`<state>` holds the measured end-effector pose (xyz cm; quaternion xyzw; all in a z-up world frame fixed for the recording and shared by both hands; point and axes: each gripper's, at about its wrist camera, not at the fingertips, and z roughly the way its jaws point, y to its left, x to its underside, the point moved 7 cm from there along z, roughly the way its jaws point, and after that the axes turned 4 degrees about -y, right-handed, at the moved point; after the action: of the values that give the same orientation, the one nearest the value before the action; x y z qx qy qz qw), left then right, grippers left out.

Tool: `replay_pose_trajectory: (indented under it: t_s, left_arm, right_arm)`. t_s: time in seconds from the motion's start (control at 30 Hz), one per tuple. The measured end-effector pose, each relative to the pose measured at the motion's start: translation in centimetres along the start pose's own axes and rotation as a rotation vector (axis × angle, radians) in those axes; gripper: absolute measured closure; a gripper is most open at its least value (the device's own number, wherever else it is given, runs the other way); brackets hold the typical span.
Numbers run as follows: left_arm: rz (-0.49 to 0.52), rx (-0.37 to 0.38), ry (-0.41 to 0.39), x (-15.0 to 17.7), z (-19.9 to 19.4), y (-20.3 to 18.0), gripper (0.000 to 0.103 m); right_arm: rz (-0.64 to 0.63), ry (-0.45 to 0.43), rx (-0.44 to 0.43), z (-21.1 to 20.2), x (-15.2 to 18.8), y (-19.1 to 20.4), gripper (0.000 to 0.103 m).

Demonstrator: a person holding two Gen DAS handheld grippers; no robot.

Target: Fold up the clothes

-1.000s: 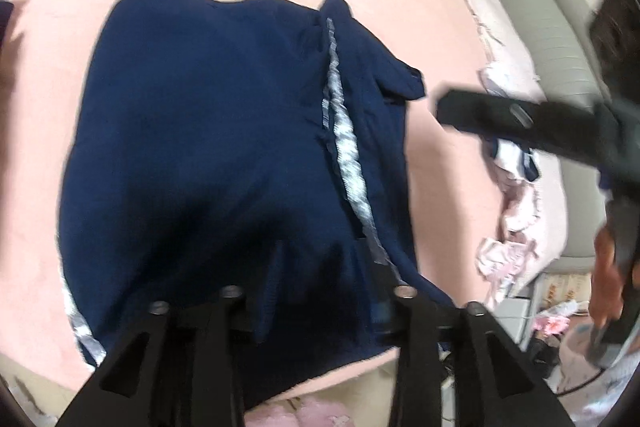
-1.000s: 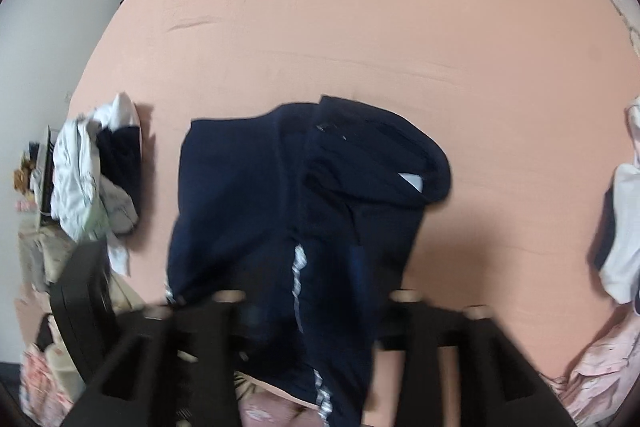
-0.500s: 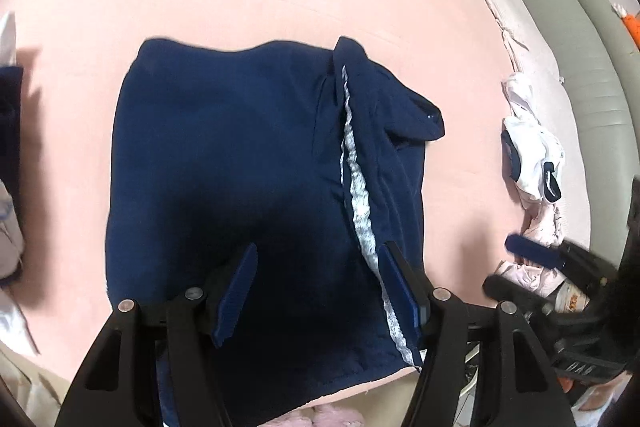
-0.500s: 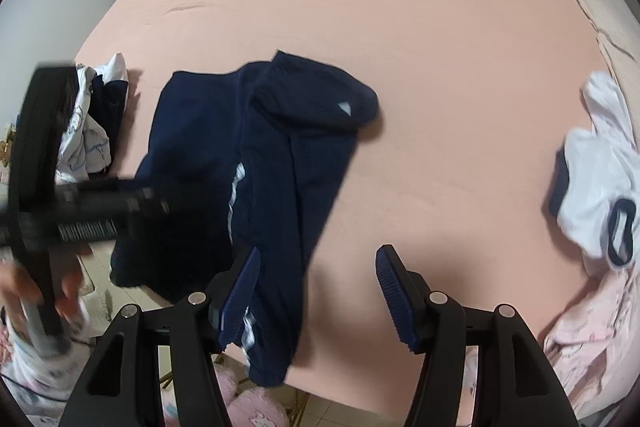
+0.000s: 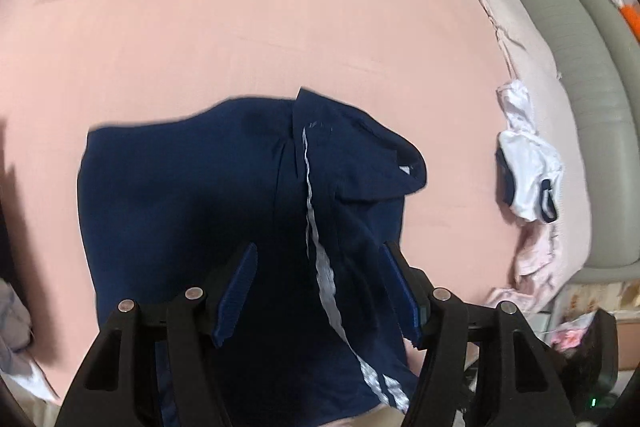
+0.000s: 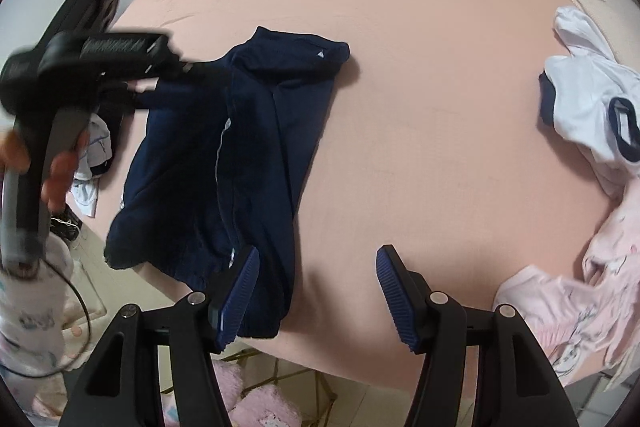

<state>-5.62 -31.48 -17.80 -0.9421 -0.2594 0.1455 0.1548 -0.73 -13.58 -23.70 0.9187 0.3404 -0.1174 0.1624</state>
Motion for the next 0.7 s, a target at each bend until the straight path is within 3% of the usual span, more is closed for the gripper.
replay_pose_trajectory:
  t_s: [0.13, 0.23, 0.57, 0.7]
  left_arm:
    - [0.083, -0.043, -0.002, -1.5, 0.9, -0.7, 0.042]
    - [0.132, -0.037, 0.033, -1.7, 2.0, -1.9, 0.042]
    - [0.049, 0.047, 0.118, -2.2, 5.3, -1.5, 0.042]
    - [0.074, 0.087, 0.105, -2.3, 5.6, -1.3, 0.042]
  right_arm:
    - [-0.025, -0.024, 0.069, 0.5, 1.1, 0.2, 0.042]
    - [-0.001, -0.038, 0.052, 0.8, 1.7, 0.4, 0.042]
    - [0.129, -0.139, -0.067, -0.2, 1.9, 0.7, 0.042]
    - [0.086, -0.163, -0.003, 0.0, 2.1, 1.4, 0.042]
